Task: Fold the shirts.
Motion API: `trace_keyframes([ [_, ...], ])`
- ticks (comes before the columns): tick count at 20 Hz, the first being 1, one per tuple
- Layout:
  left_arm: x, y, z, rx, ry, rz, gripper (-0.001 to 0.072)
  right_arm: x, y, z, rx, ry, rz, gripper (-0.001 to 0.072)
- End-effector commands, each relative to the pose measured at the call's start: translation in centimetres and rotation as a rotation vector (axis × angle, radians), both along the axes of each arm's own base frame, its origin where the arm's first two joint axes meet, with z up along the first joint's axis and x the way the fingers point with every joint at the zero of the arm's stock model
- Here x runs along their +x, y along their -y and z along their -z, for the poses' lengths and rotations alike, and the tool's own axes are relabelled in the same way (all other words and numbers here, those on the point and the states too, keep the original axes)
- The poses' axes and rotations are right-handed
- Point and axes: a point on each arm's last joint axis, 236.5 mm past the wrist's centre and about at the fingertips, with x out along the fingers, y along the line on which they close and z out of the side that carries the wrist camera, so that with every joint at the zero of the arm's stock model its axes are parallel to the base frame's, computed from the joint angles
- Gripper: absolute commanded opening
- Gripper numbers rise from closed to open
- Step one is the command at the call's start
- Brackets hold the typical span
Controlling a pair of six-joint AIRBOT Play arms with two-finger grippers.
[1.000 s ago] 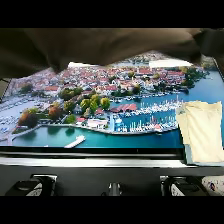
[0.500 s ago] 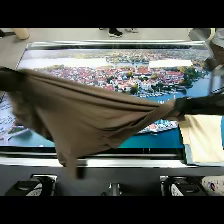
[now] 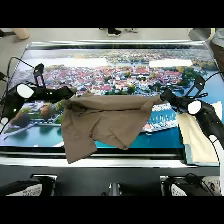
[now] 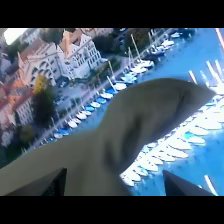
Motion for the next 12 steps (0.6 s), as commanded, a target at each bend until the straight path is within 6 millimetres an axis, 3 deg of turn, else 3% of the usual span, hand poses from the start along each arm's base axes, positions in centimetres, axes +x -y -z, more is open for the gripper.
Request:
trace_keyframes([
  [1,-3.2,-3.5,2.4,0.074,-0.231,0.088,0.0637,-0.6,-0.9,-0.9,-0.026,-0.037,-0.109,0.0625],
  [3,-7.8,-9.8,3.1,0.203,-0.398,0.064,0.0630,-4.1,-2.0,-1.4,-0.053,-0.164,-0.277,0.0622],
  [4,-10.4,-11.9,3.8,0.215,-0.471,0.034,0.0630,-6.9,-3.1,-0.3,-0.035,-0.268,-0.359,0.0616],
  [5,-12.5,-12.5,5.0,0.179,-0.522,0.002,0.0629,-9.4,-4.1,1.1,-0.010,-0.365,-0.440,0.0601],
  [6,-14.3,-12.1,6.6,0.115,-0.556,-0.026,0.0630,-11.7,-5.6,2.5,0.051,-0.442,-0.513,0.0594],
  [8,-16.4,-9.9,9.9,0.000,-0.590,-0.036,0.0629,-14.5,-8.0,4.7,0.175,-0.515,-0.572,0.0595],
  [12,-15.9,-6.1,12.9,-0.101,-0.538,-0.059,0.0628,-16.3,-10.1,6.8,0.313,-0.566,-0.560,0.0596],
])
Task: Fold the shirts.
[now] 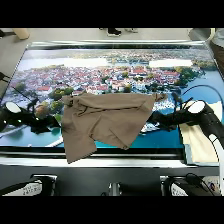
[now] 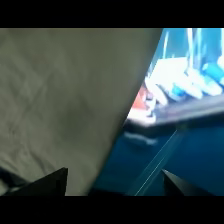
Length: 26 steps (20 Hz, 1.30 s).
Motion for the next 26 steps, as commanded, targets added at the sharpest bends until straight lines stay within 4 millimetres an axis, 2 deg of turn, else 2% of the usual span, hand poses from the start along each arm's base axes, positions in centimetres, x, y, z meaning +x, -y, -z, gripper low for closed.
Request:
trace_keyframes([
  [1,0.1,2.4,2.1,-0.058,0.033,-0.043,0.0627,-2.7,-2.3,1.1,0.114,-0.097,-0.042,0.0596],
  [3,1.2,3.4,2.2,-0.051,0.076,-0.036,0.0581,-2.7,-2.3,1.6,0.118,-0.112,-0.040,0.0596],
  [5,2.8,4.0,2.1,-0.046,0.134,-0.057,0.0578,-3.3,-3.0,2.6,0.117,-0.150,-0.054,0.0596],
  [6,3.5,4.0,2.1,-0.038,0.152,-0.091,0.0502,-4.0,-4.1,3.3,0.109,-0.164,-0.084,0.0597],
  [7,4.0,3.9,2.0,-0.033,0.164,-0.119,0.0377,-4.6,-5.3,4.1,0.092,-0.162,-0.120,0.0625],
  [8,4.4,3.9,2.0,-0.029,0.171,-0.141,0.0289,-4.6,-6.3,4.9,0.074,-0.150,-0.132,0.0648],
  [9,4.5,3.9,2.0,-0.029,0.175,-0.145,0.0112,-4.3,-7.1,5.5,0.058,-0.143,-0.118,0.0648],
  [10,4.5,4.0,1.8,-0.033,0.179,-0.136,0.0034,-3.7,-7.8,5.7,0.066,-0.134,-0.090,0.0646],
  [12,4.7,4.4,0.3,-0.038,0.222,-0.059,0.0033,-3.2,-9.9,5.7,0.136,-0.150,-0.040,0.0624],
  [13,4.8,4.6,-0.9,-0.041,0.249,-0.036,0.0033,-3.1,-10.7,5.8,0.158,-0.162,-0.027,0.0587],
  [14,5.0,4.7,-2.3,-0.040,0.287,-0.031,0.0033,-3.0,-11.3,6.1,0.165,-0.164,-0.019,0.0504],
  [15,5.3,4.7,-3.9,-0.036,0.335,-0.029,0.0033,-2.6,-11.5,6.3,0.163,-0.149,-0.006,0.0379],
  [16,5.5,4.7,-5.4,-0.032,0.381,-0.028,0.0033,-1.5,-11.4,6.3,0.158,-0.111,0.021,0.0108],
  [17,5.8,4.6,-7.5,-0.025,0.445,-0.012,0.0033,-0.5,-11.1,5.5,0.156,-0.070,0.002,0.0017],
  [18,6.1,4.6,-10.3,-0.012,0.530,0.032,0.0032,0.4,-11.1,3.4,0.167,0.000,-0.064,0.0016],
  [19,6.8,4.6,-14.7,0.010,0.657,0.070,0.0032,2.2,-10.6,-0.3,0.168,0.106,-0.116,0.0016],
  [20,7.3,4.5,-20.4,0.034,0.806,0.081,0.0032,4.5,-9.4,-5.1,0.145,0.243,-0.136,0.0016],
  [21,7.4,4.3,-28.0,0.070,1.000,0.080,0.0031,6.8,-7.6,-12.2,0.096,0.448,-0.151,0.0016],
  [22,6.2,4.1,-36.6,0.106,1.218,0.065,0.0031,8.0,-5.6,-20.8,0.022,0.694,-0.155,0.0017],
  [23,3.9,3.9,-44.6,0.135,1.424,0.039,0.0031,7.6,-3.8,-29.5,-0.060,0.933,-0.141,0.0017],
  [24,0.4,3.8,-52.0,0.159,1.621,0.008,0.0031,5.6,-2.0,-38.0,-0.154,1.167,-0.113,0.0017],
  [25,-3.8,3.7,-58.2,0.176,1.798,-0.022,0.0031,1.9,-0.6,-46.0,-0.236,1.392,-0.066,0.0018],
  [26,-7.4,3.9,-62.1,0.180,1.915,-0.039,0.0031,-2.1,0.4,-51.4,-0.280,1.547,-0.018,0.0018],
])
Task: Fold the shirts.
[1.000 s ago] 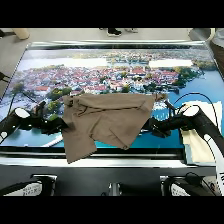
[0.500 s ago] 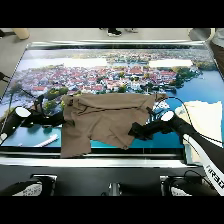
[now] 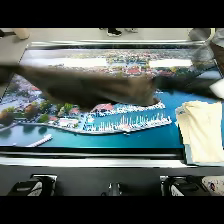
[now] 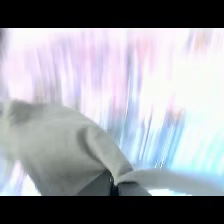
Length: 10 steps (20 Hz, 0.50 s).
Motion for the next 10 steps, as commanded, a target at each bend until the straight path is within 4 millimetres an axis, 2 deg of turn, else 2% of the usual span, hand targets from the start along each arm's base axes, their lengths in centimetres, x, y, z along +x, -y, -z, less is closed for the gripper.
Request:
trace_keyframes([
  [1,-14.3,0.2,-18.4,-0.012,0.533,-0.044,0.0031,-13.0,5.5,-22.4,-0.097,0.656,0.208,0.0018],
  [2,-16.0,0.4,-19.4,-0.047,0.557,-0.035,0.0031,-15.7,6.2,-24.2,-0.067,0.700,0.244,0.0019],
  [3,-16.7,0.5,-19.6,-0.067,0.560,-0.029,0.0031,-17.1,6.9,-24.8,-0.044,0.709,0.276,0.0019],
  [5,-16.3,0.1,-19.5,-0.052,0.555,-0.049,0.0031,-17.6,8.0,-24.5,-0.032,0.683,0.327,0.0019],
  [7,-14.5,-0.9,-18.8,-0.010,0.527,-0.095,0.0030,-16.0,8.2,-22.9,-0.066,0.622,0.332,0.0019],
  [8,-13.3,-1.3,-18.1,0.010,0.499,-0.112,0.0031,-14.5,8.1,-21.5,-0.083,0.565,0.322,0.0019],
  [9,-11.5,-1.8,-16.8,0.045,0.443,-0.132,0.0031,-12.9,7.9,-19.6,-0.107,0.488,0.308,0.0019],
  [10,-9.1,-2.5,-14.5,0.094,0.354,-0.154,0.0031,-10.7,7.9,-16.7,-0.148,0.379,0.295,0.0019],
])
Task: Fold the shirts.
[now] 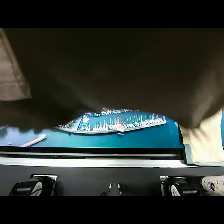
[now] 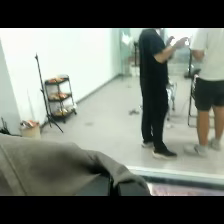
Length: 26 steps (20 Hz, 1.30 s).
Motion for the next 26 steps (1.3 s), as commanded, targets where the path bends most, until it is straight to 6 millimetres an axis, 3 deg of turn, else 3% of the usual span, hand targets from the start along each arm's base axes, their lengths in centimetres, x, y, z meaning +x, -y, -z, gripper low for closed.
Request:
trace_keyframes([
  [1,5.4,-2.3,5.4,0.104,-0.212,-0.111,0.0030,4.7,0.8,7.4,-0.062,-0.295,0.034,0.0019],
  [5,16.3,-4.6,21.2,0.158,-0.658,-0.135,0.0032,14.2,0.1,25.1,-0.093,-0.863,-0.009,0.0020],
  [8,23.7,-6.2,30.5,0.138,-0.819,-0.153,0.0033,23.2,-2.7,35.2,0.112,-1.005,-0.049,0.0020],
  [10,26.8,-6.5,37.5,0.137,-0.974,-0.136,0.0033,26.8,-6.2,41.1,0.298,-1.099,-0.109,0.0021],
  [12,28.0,-6.1,44.0,0.091,-1.138,-0.107,0.0033,27.8,-10.1,46.1,0.420,-1.202,-0.169,0.0021],
  [14,28.1,-5.5,48.5,-0.002,-1.273,-0.092,0.0034,27.7,-12.2,49.2,0.445,-1.264,-0.189,0.0021],
  [16,27.9,-4.4,50.9,-0.063,-1.348,-0.053,0.0035,27.9,-12.3,50.0,0.435,-1.265,-0.181,0.0026],
  [17,27.6,-3.8,51.6,-0.081,-1.376,-0.033,0.0051,28.3,-11.9,49.4,0.441,-1.246,-0.174,0.0112],
  [18,26.9,-3.6,52.0,-0.080,-1.412,-0.019,0.0201,28.4,-11.1,48.4,0.434,-1.233,-0.180,0.0296],
  [19,25.8,-3.7,52.2,-0.075,-1.462,-0.004,0.0453,28.1,-10.0,47.1,0.409,-1.224,-0.203,0.0442],
  [20,24.4,-4.1,52.3,-0.075,-1.526,0.010,0.0522,27.3,-8.2,45.7,0.367,-1.225,-0.225,0.0491],
  [21,22.2,-4.8,52.7,-0.051,-1.601,0.040,0.0522,26.1,-5.6,45.1,0.315,-1.245,-0.213,0.0491],
  [23,17.1,-6.4,54.0,-0.072,-1.769,0.074,0.0521,21.5,2.0,46.4,0.185,-1.415,-0.098,0.0490],
  [24,14.6,-7.1,55.3,-0.105,-1.830,0.074,0.0501,18.7,4.8,47.5,0.176,-1.526,-0.047,0.0486],
  [25,12.3,-7.5,57.0,-0.152,-1.878,0.059,0.0440,16.8,5.8,48.3,0.200,-1.584,-0.045,0.0486],
  [26,9.7,-7.2,58.9,-0.203,-1.923,0.061,0.0429,15.0,6.1,49.5,0.216,-1.625,-0.047,0.0486],
])
